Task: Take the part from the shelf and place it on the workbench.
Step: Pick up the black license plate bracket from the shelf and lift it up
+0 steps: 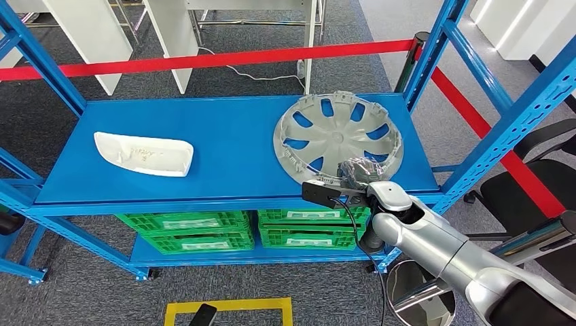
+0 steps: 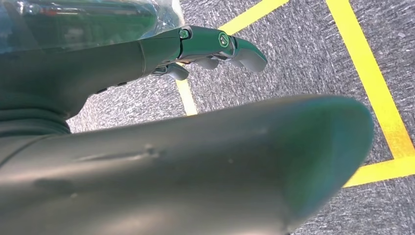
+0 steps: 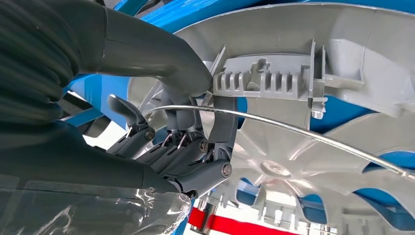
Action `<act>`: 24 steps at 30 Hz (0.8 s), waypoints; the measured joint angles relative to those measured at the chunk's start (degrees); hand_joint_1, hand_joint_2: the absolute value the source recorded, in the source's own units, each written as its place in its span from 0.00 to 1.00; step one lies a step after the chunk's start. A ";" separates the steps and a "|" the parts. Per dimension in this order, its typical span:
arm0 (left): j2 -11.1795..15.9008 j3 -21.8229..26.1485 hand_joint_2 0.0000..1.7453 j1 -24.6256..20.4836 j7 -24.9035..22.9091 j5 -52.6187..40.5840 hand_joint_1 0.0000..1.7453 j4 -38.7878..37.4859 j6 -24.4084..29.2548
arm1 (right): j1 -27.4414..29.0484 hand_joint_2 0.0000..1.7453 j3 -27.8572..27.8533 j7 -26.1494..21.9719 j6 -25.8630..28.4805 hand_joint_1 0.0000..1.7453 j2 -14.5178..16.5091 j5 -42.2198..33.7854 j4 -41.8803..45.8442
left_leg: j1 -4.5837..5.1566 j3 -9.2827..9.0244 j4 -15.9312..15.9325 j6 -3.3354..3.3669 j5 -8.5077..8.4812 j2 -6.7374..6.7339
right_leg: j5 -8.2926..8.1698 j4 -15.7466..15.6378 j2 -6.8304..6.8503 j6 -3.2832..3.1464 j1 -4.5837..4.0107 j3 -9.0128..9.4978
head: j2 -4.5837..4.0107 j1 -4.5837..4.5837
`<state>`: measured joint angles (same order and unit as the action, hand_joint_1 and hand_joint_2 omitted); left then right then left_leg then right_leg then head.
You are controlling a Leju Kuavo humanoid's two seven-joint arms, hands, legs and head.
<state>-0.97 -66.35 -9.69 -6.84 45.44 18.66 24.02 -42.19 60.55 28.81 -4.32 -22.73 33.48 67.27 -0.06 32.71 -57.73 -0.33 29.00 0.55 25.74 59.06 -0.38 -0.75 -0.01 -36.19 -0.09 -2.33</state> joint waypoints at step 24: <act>0.68 0.37 0.00 1.26 2.26 0.45 0.00 -0.02 0.38 | 8.03 1.00 -4.17 -10.27 13.81 1.00 0.04 -5.60 8.24 | -0.01 -0.14 0.02 -0.07 0.05 -0.02 | 0.02 -0.01 -0.05 0.01 -0.01 0.10 | 0.00 0.02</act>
<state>-0.30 -65.98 -8.43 -4.58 45.89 18.64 24.40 -34.15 56.38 18.54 9.49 -22.69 27.88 75.51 -0.07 32.57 -57.71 -0.40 29.05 0.54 25.76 59.05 -0.43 -0.74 -0.02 -36.08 -0.09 -2.32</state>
